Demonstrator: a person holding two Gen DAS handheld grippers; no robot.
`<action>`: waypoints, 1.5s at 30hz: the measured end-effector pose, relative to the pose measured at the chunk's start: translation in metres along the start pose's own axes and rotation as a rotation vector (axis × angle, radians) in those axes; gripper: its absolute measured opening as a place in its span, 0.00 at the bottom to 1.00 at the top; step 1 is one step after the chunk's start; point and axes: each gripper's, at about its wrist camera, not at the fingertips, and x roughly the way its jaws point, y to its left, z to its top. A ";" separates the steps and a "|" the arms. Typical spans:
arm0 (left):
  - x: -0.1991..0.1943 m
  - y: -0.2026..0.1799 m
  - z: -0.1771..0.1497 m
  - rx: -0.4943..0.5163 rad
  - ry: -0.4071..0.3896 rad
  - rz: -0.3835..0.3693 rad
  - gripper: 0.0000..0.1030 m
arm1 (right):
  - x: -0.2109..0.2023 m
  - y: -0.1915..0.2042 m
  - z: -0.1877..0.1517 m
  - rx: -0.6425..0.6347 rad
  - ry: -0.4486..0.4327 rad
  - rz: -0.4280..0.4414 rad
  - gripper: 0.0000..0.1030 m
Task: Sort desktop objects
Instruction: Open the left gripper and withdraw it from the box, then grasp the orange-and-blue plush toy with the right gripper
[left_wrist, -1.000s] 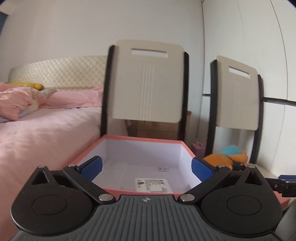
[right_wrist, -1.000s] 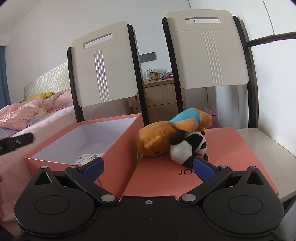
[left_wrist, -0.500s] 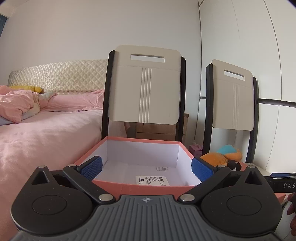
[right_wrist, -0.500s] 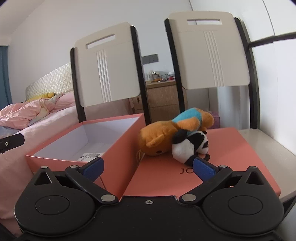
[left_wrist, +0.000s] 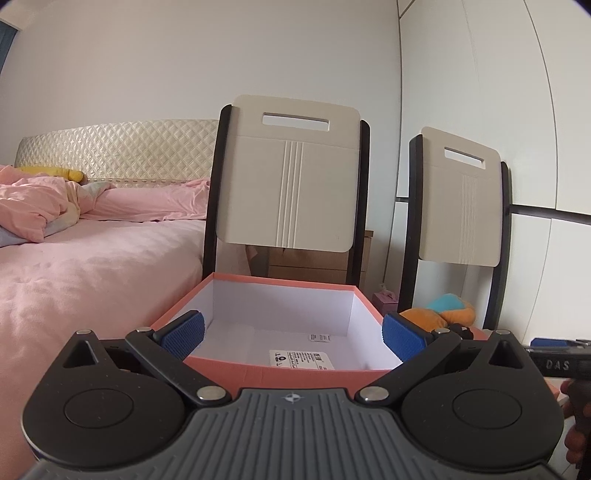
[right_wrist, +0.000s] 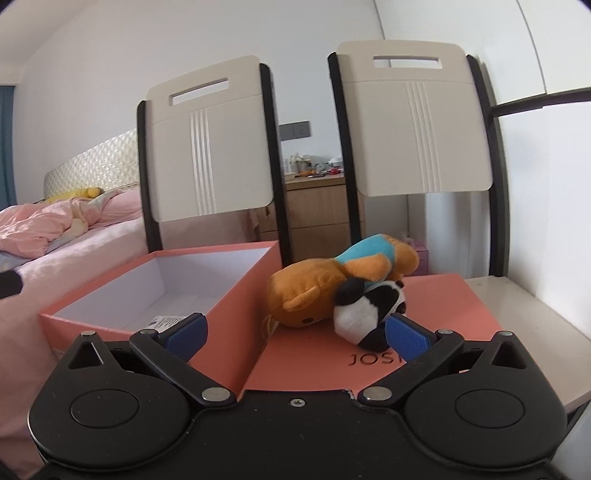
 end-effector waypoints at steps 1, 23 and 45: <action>0.000 0.000 0.000 0.004 0.002 -0.006 1.00 | 0.001 0.000 0.002 -0.003 -0.004 -0.010 0.99; -0.001 0.005 -0.004 -0.020 0.018 -0.031 1.00 | 0.179 -0.100 0.066 0.309 0.048 -0.213 0.99; 0.002 0.009 -0.006 -0.038 0.043 -0.024 1.00 | 0.247 -0.116 0.047 0.489 0.160 -0.197 0.84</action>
